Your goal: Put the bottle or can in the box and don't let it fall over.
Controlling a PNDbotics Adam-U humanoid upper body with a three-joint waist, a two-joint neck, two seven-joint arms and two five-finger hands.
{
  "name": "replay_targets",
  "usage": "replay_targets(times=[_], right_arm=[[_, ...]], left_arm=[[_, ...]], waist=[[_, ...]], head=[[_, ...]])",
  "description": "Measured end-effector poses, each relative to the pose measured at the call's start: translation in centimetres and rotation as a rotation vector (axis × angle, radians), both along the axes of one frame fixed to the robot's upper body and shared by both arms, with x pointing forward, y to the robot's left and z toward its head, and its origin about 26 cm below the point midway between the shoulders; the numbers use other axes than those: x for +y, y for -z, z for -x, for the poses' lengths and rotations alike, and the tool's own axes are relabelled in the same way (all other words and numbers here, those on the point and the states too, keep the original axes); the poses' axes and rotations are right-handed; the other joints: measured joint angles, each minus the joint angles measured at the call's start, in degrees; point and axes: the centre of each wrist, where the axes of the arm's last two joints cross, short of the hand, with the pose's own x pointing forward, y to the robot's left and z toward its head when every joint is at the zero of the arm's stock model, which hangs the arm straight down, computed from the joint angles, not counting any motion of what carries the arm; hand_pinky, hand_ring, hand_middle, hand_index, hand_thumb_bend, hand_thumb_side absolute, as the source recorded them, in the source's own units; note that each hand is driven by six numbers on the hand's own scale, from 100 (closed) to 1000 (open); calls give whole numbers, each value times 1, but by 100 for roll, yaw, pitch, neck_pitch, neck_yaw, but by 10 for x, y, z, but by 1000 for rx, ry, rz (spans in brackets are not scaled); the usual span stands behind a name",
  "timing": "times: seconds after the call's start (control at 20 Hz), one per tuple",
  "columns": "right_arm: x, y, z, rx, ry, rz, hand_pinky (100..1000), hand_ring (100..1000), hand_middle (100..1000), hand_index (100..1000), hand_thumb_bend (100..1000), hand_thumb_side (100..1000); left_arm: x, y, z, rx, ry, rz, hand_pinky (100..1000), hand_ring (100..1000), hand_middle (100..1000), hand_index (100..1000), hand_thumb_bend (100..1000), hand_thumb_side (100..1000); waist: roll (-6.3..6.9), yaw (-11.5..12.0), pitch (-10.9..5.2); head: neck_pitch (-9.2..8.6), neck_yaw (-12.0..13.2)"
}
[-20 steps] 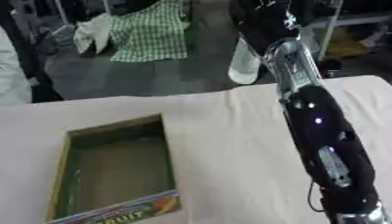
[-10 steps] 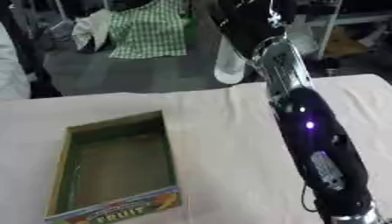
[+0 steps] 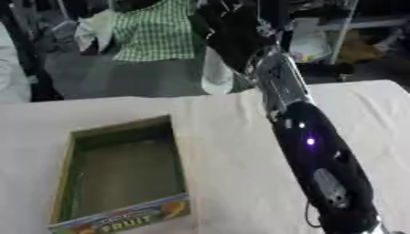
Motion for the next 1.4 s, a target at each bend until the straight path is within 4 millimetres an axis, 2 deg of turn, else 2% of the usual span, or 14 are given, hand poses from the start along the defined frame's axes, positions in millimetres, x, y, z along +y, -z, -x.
replay_targets(times=[0.6,1.4], right_arm=[[29,6,11,-2,-107,81,181,121,289,903,100,902],[64,18,25,1,-231,181,195,125,295,906,100,924]], left_arm=[[1,-1,0,0,-8,5,821,847,797,812,797,620],[1,-1,0,3,-13,10,821,846,796,812,801,620]], waist=[[-65,53,-34],[-135,140,-56]], head=[[46,-24],[191,-114]])
